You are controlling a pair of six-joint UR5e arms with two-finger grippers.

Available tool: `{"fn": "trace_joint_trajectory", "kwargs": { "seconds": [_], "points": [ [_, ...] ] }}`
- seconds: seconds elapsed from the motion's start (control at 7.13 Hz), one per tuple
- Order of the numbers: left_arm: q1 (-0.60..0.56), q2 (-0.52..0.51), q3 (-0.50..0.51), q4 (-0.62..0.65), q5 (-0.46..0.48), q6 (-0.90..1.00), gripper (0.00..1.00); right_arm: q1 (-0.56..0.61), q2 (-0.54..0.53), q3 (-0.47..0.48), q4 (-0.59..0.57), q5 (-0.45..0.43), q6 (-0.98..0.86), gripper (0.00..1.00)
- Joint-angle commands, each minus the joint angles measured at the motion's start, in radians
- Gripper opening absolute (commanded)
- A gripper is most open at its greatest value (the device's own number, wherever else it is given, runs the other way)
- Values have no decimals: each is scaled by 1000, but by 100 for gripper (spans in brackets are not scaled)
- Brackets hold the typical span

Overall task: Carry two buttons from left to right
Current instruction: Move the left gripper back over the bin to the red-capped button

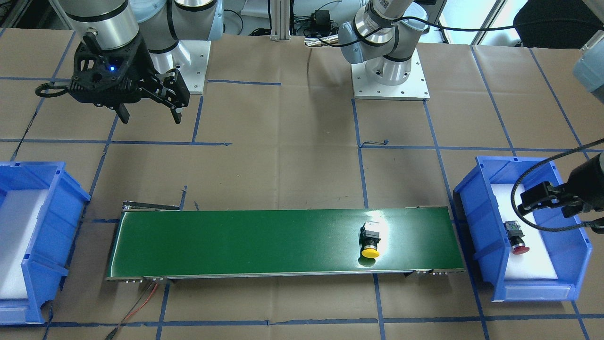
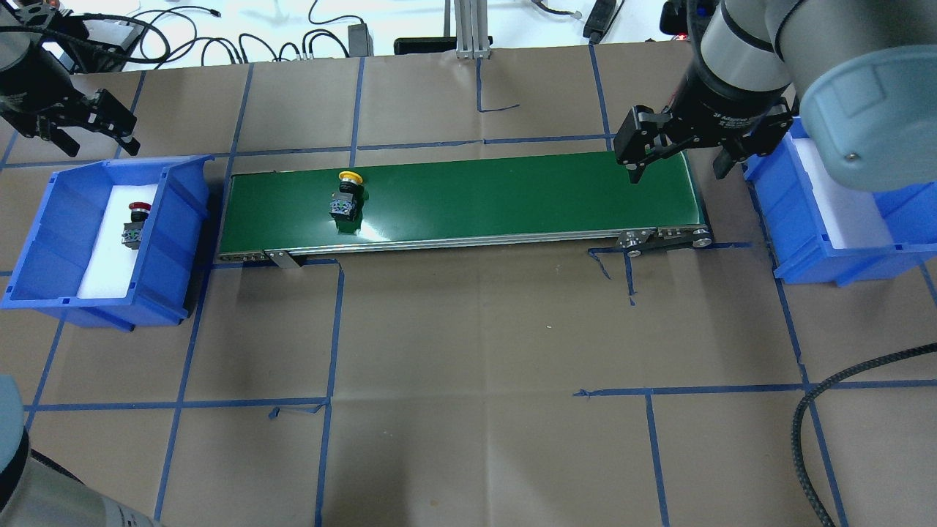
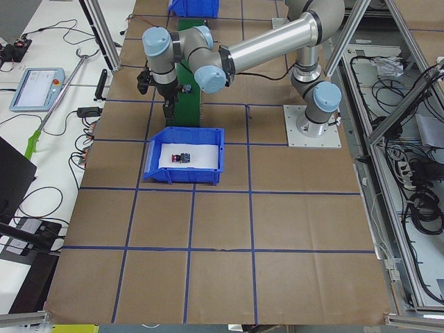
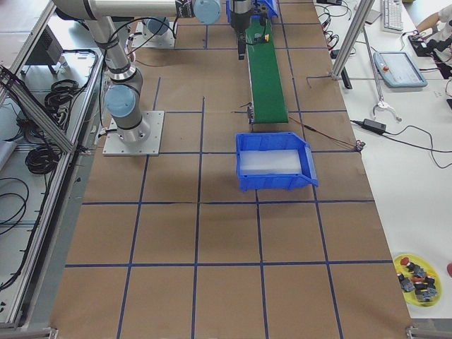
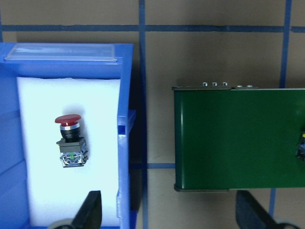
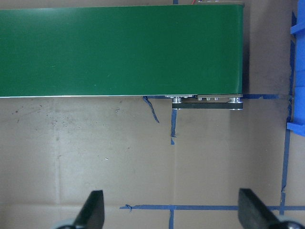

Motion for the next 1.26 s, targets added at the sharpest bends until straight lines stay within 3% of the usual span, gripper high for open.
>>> {"fn": "trace_joint_trajectory", "kwargs": {
  "seconds": [0.0,0.42,0.7,1.12],
  "points": [
    [59,-83,80,4,-1,91,100,0,0,0,5,-1,1,100],
    [72,-124,57,75,-9,93,100,0,8,6,-2,2,6,100],
    [66,-124,-21,144,-9,87,100,0,21,14,-3,-2,10,100],
    [66,-129,-153,344,-10,87,100,0,21,14,-5,-2,7,100]
  ]
}}
